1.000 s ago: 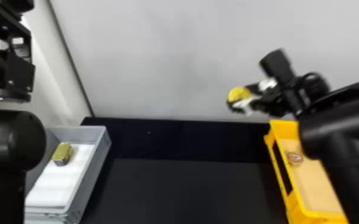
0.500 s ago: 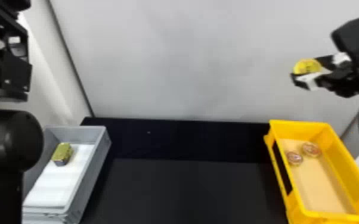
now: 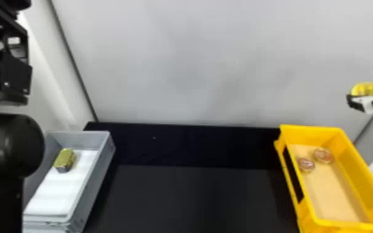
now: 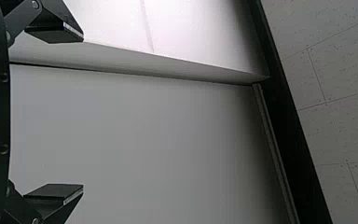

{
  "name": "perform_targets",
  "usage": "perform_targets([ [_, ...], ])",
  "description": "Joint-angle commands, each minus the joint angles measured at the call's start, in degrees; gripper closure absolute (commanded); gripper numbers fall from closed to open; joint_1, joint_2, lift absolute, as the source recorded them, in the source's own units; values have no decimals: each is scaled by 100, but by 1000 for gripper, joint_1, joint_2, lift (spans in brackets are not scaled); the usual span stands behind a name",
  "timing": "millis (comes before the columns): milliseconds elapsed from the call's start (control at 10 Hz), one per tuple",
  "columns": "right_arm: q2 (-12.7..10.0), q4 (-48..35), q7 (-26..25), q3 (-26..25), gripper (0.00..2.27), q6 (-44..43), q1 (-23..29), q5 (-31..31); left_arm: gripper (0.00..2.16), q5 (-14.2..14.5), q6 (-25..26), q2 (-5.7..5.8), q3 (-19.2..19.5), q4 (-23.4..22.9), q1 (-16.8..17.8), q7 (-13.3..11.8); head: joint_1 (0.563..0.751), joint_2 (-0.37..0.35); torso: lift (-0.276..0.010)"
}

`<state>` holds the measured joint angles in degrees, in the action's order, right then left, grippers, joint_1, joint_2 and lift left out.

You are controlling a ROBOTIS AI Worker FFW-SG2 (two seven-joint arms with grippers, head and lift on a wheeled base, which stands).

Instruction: Pick up the round yellow can and place it in the yellow rectangular box

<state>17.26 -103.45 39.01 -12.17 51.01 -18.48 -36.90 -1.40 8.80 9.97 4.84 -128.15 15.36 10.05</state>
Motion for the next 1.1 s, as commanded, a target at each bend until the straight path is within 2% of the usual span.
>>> perform_targets([
  [0, -21, 589, -296, -435, 724, -133, 107, 735, 140, -1, -1, -3, -1, 0, 2, -12, 663, 54, -2],
  [100, -4, 879, -542, -541, 724, -238, 134, 1254, 140, -1, -1, -3, -1, 0, 2, -12, 663, 54, -2],
  [400, 5, 1582, -1008, -514, 725, -441, 213, 2028, 140, -1, -10, -21, -9, 0, 11, -29, 663, 54, -2],
  [1000, -12, 2232, -1228, -268, 727, -458, 494, 2600, 140, -10, -1, -38, -18, 0, 20, -29, 663, 54, -2],
])
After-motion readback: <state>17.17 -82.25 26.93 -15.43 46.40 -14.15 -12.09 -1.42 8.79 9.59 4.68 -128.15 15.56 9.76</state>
